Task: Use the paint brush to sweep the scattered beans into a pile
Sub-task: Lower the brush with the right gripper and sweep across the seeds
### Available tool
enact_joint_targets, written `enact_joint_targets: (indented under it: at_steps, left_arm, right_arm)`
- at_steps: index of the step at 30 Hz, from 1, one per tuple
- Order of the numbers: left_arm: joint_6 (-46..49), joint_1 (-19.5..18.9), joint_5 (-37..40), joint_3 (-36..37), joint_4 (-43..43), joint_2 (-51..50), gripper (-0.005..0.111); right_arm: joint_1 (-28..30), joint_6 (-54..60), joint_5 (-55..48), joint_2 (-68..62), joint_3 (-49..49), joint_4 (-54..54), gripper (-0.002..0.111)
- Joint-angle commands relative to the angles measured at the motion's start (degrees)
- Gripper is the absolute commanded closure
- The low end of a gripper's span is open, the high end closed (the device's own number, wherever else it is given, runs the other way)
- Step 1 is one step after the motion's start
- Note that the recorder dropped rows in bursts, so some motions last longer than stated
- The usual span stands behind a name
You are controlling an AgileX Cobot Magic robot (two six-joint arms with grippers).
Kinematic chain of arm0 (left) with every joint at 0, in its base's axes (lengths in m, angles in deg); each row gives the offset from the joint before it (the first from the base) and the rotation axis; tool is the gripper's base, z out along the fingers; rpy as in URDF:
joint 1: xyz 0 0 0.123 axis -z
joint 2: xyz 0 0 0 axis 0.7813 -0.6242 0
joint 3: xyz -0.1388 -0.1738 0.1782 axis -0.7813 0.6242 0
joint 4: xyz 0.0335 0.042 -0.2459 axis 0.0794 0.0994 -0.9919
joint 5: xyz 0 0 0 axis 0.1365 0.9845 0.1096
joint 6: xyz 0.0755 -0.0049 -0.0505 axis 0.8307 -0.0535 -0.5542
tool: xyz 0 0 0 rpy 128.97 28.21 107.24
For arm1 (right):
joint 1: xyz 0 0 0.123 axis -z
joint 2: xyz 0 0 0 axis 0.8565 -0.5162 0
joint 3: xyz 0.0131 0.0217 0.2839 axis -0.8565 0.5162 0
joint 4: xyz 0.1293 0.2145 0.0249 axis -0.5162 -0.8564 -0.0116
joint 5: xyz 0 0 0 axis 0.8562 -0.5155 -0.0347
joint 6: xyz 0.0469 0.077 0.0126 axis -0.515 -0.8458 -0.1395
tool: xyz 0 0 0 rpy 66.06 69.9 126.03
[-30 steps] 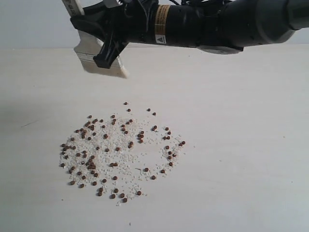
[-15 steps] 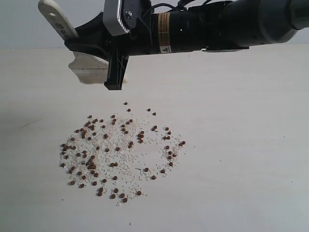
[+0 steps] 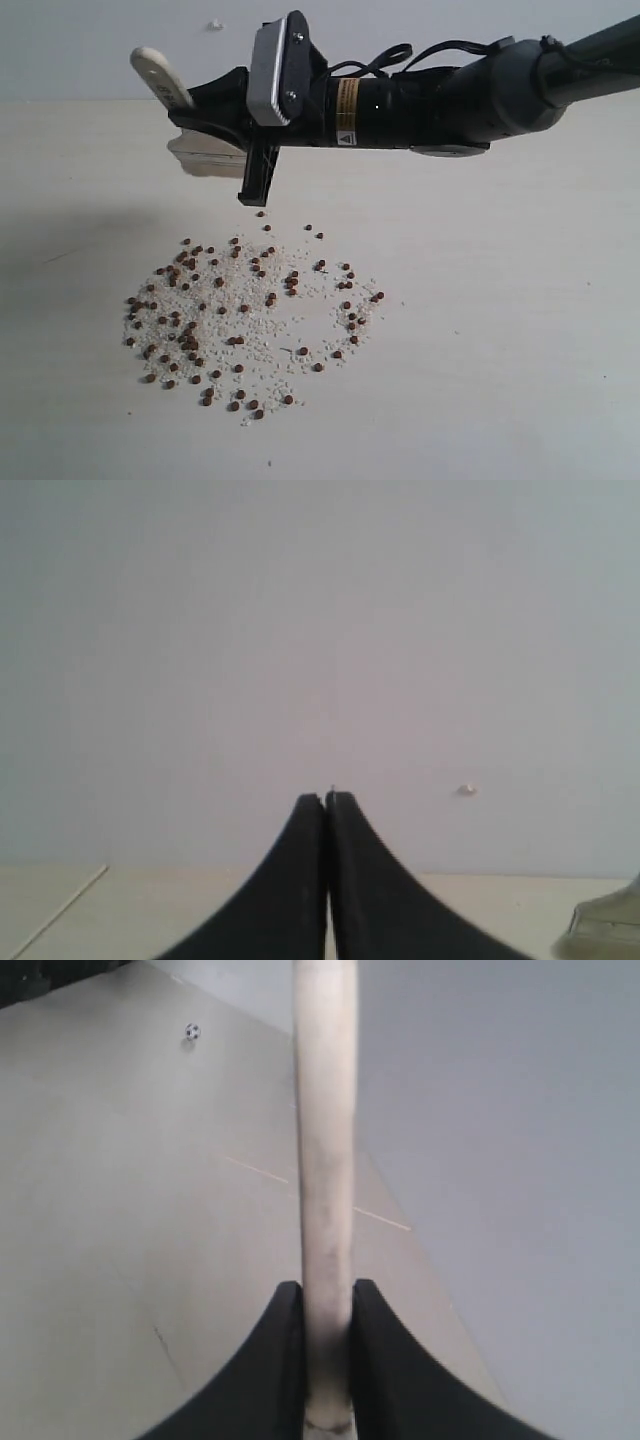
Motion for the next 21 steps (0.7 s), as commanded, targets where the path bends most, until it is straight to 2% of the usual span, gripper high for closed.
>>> enact_joint_targets:
  at_steps: [1, 5, 8, 12, 18, 21]
  left_arm:
    - [11.6, -0.2, -1.2, 2.7, -16.5, 0.3, 0.107]
    - [20.9, -0.2, -2.1, 2.9, -28.0, 0.3, 0.107]
    - [26.7, -0.2, -2.3, 2.9, -30.0, 0.3, 0.107]
    - [39.9, -0.2, -2.4, 2.9, -30.0, 0.3, 0.107]
    - [41.3, -0.2, -2.4, 2.9, -30.0, 0.3, 0.107]
    - [41.3, -0.2, -2.4, 2.9, -30.0, 0.3, 0.107]
  right_arm:
    - [2.3, 0.6, 6.7, -3.8, -2.4, -2.2, 0.108]
    - [2.4, 1.5, 7.6, -6.2, -4.4, -0.8, 0.108]
    - [2.4, 1.7, 7.0, -7.3, -6.1, 2.2, 0.108]
    - [2.4, 2.0, 4.2, -8.1, -8.6, 3.8, 0.108]
    - [3.1, 1.3, -3.1, -10.8, -11.7, 6.9, 0.108]
    - [3.1, -0.5, -3.3, -12.3, -11.7, 8.4, 0.108]
